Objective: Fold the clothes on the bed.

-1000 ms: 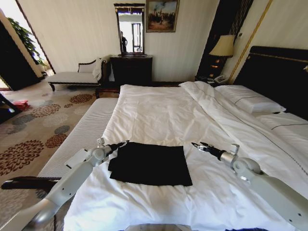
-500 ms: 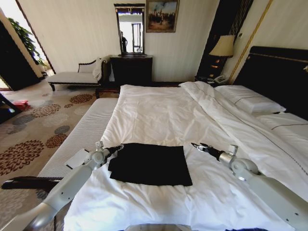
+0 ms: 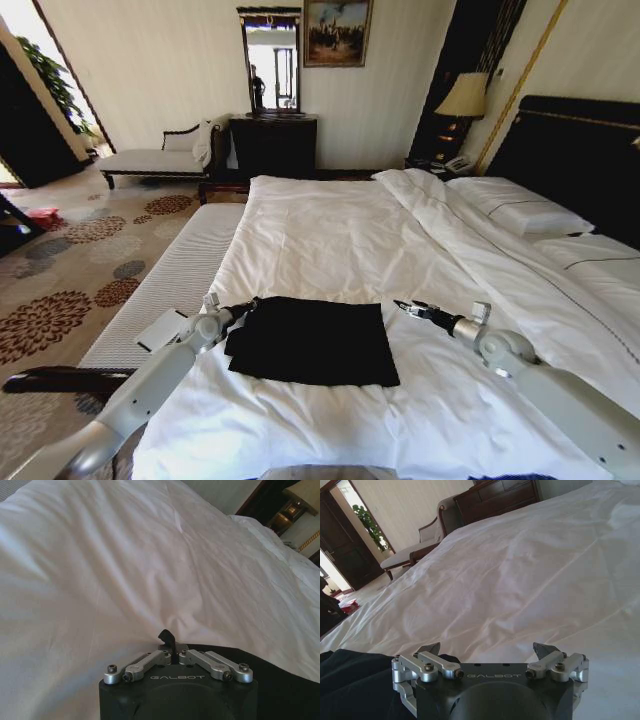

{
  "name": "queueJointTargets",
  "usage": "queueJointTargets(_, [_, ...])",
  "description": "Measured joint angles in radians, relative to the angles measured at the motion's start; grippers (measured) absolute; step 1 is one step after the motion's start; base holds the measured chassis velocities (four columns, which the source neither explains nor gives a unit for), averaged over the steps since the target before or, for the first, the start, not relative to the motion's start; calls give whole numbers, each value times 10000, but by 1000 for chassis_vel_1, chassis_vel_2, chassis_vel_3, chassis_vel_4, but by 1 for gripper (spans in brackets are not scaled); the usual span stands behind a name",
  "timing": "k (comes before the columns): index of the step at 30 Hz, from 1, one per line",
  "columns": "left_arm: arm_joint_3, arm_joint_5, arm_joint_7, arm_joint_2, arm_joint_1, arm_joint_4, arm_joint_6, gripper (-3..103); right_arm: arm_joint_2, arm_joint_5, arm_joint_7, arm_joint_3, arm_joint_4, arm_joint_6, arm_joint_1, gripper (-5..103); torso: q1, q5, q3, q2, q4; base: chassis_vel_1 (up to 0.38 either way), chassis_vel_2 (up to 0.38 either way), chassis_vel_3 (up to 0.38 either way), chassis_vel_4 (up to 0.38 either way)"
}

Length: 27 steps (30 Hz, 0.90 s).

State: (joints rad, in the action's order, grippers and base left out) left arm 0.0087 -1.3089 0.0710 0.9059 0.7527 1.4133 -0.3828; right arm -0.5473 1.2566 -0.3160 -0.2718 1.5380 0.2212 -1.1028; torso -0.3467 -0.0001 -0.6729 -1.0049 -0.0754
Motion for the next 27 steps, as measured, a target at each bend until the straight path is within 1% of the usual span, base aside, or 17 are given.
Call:
queueJointTargets(6, [-18,14,51,-53,122,175,11,2,-4,23,-4,82,-10,44,65,100,0,1,0,0,1,0,0,0,0])
queueJointTargets(8, [-45,15,68,-68,191,253,24,2,-6,169,-30,164,-10,125,99,100,0,1,0,0,0,0,0,0,0])
queueJointTargets(10, [-92,19,72,-136,304,401,59,2,-2,606,-94,310,-11,363,182,100,0,1,0,0,-1,0,0,0,0])
queueJointTargets(12, [-145,19,72,-184,379,490,75,2,0,673,-170,408,-39,483,264,100,0,1,0,0,-1,0,0,0,0])
queueJointTargets(14, [-277,4,72,-297,502,650,81,2,22,457,-402,768,-201,584,521,100,-1,0,0,0,-1,0,0,0,0])
queueJointTargets(15, [-277,4,72,-297,502,650,81,2,22,457,-402,768,-201,584,521,100,-1,0,0,0,-1,0,0,0,0])
queueJointTargets(17, [-351,-9,70,-393,568,731,82,2,8,354,-416,1203,-380,613,877,100,0,0,0,0,0,0,0,0,0])
queueJointTargets(20, [-455,-21,60,-469,594,815,82,2,-241,187,-418,2187,-928,596,1722,100,0,3,0,0,1,0,0,0,0])
queueJointTargets(21, [-455,-21,60,-469,594,815,82,2,-241,187,-418,2187,-928,596,1722,100,0,3,0,0,1,0,0,0,0])
queueJointTargets(24, [-551,-58,60,-470,604,939,82,2,-579,121,-483,3059,-1566,567,2610,100,-1,3,0,0,2,0,0,0,0])
queueJointTargets(27, [-568,-67,60,-529,650,1029,82,2,-678,151,-528,3336,-1766,558,2944,100,-1,2,-1,1,3,0,0,0,0])
